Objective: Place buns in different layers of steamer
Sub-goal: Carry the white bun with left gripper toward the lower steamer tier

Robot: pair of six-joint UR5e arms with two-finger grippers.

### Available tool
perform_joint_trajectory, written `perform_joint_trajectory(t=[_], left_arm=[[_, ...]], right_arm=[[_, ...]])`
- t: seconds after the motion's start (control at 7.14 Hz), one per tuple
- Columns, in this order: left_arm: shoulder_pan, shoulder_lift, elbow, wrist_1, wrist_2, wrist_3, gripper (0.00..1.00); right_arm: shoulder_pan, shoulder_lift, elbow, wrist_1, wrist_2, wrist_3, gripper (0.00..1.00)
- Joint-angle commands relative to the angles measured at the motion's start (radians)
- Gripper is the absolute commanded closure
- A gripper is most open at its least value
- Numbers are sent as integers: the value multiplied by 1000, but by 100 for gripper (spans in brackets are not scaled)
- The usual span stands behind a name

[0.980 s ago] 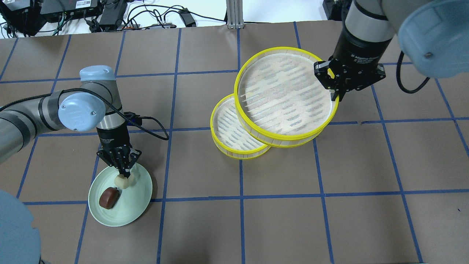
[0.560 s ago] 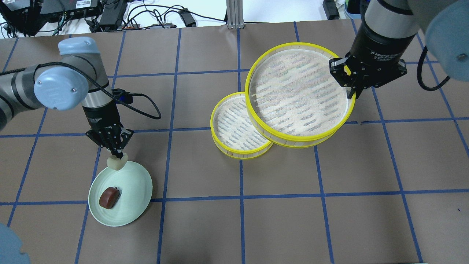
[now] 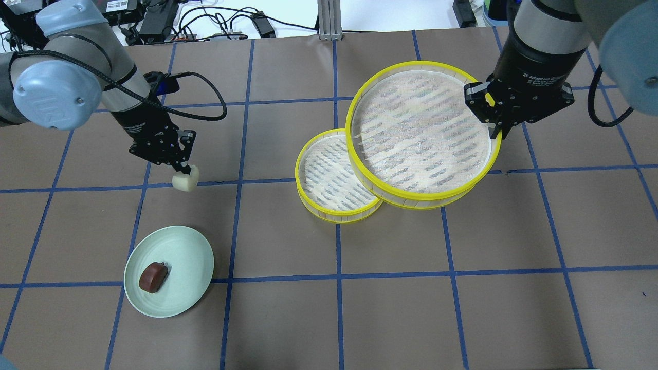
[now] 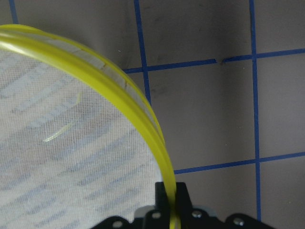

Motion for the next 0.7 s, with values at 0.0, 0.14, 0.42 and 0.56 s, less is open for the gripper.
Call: perform_joint_trajectory(t=[0.0, 0.14, 0.42, 0.56], left_arm=[[-11, -14, -3, 118, -194, -87, 100], [-44, -23, -5, 165, -272, -110, 100], [-123, -77, -14, 291, -398, -204, 100], [-144, -109, -14, 351, -424, -213, 100]], right_arm=[[-1, 0, 2, 1, 0, -1, 100], [-1, 0, 2, 1, -2, -1, 100], [-1, -2, 0, 1, -3, -2, 100], [-1, 0, 0, 1, -3, -27, 100]])
